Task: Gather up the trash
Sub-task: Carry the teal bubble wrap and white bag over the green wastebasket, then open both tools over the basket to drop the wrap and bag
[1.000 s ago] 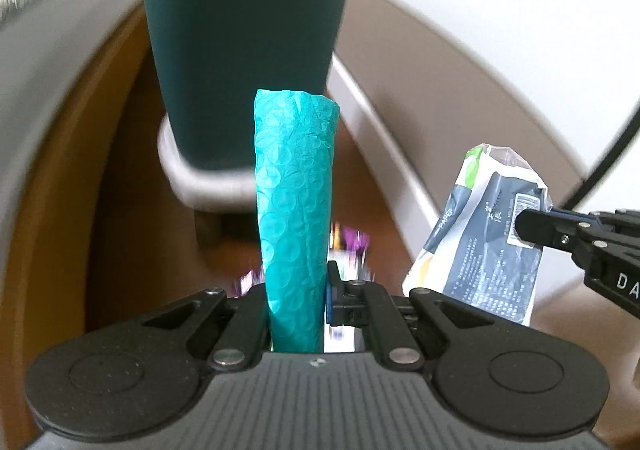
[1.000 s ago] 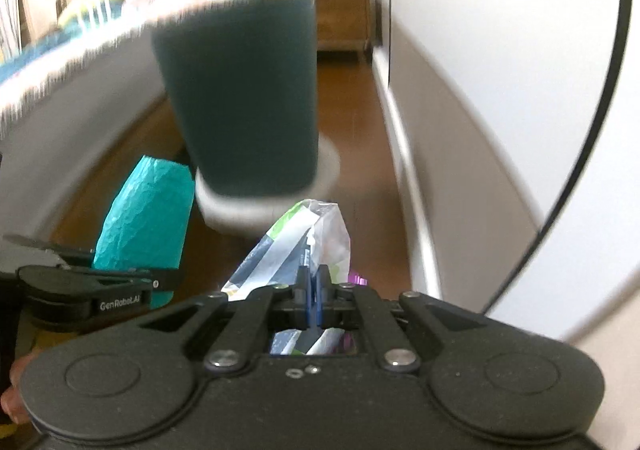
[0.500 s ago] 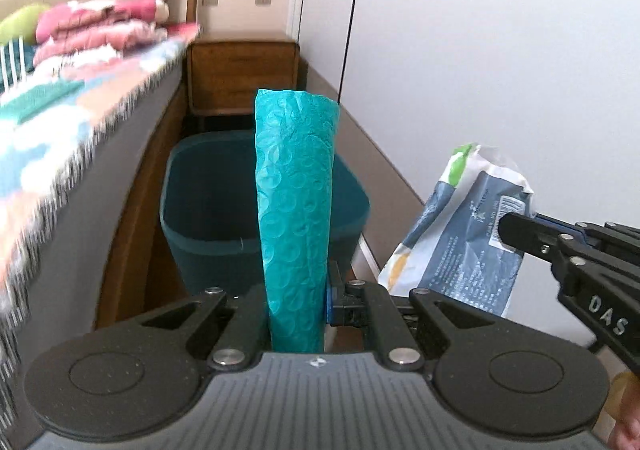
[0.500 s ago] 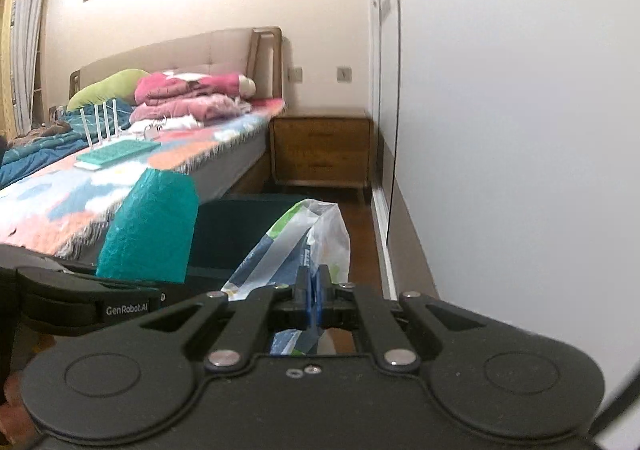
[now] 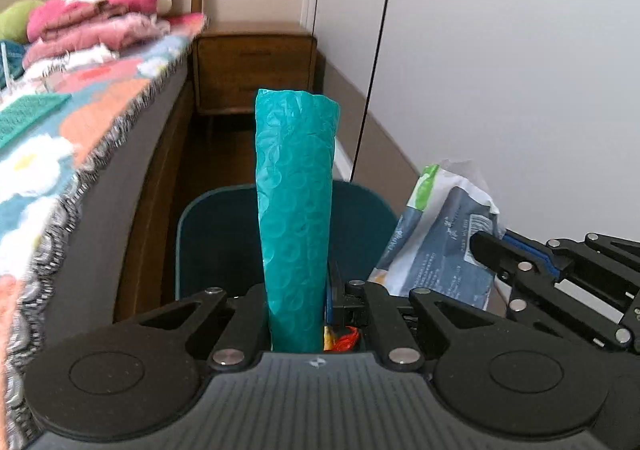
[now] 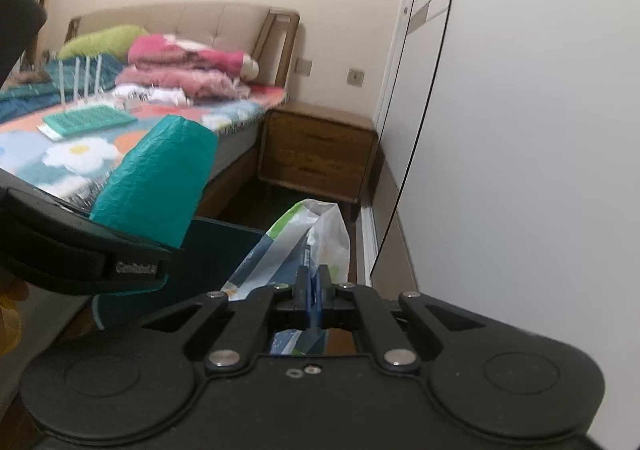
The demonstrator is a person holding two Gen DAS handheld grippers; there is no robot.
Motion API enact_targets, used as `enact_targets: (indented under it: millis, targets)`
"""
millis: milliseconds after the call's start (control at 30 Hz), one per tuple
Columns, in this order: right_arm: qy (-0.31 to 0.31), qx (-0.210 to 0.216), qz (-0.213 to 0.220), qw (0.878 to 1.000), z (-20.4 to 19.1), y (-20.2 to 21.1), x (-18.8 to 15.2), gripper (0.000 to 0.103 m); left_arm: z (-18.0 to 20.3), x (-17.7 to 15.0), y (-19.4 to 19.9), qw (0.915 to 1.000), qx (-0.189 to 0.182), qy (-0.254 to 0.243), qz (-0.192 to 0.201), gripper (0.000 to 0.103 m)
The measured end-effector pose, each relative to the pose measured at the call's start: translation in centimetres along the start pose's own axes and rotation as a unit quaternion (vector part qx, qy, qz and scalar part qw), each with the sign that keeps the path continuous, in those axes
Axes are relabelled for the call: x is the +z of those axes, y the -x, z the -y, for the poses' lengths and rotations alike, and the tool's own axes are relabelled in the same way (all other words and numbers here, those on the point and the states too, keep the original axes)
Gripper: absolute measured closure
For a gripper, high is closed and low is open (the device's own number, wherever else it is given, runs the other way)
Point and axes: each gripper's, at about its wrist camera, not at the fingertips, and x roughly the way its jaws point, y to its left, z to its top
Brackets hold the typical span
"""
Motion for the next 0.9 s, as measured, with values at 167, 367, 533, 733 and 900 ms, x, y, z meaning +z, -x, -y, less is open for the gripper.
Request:
enact_targets:
  millis: [167, 367, 533, 733, 900]
  targets:
    - [0.009, 0.0, -0.041, 0.999, -1.0, -3.2, -0.9, 0.102, -1.4, -0.3, -5.4, 0.9988, 0.008, -0.001, -0.049, 0.097]
    - [0.024, 0.017, -0.079, 0.996, -2.2, -5.7, -1.7, 0.101, -2.8, -1.4, -8.8, 0.9948, 0.014, 0.003, -0.101, 0.097]
    - [0.024, 0.028, -0.098, 0.995, -2.7, -6.5, -2.1, 0.095, -3.4, -2.1, -9.9, 0.9929, 0.017, -0.006, -0.118, 0.097]
    - [0.02, 0.041, -0.111, 0.993, -2.9, -6.6, -2.2, 0.081, -3.5, -2.7, -10.3, 0.9913, 0.011, -0.005, -0.131, 0.092]
    - [0.019, 0.04, -0.109, 0.993, -2.4, -6.2, -2.3, 0.067, -3.4, -2.8, -9.9, 0.9925, 0.016, -0.011, -0.121, 0.061]
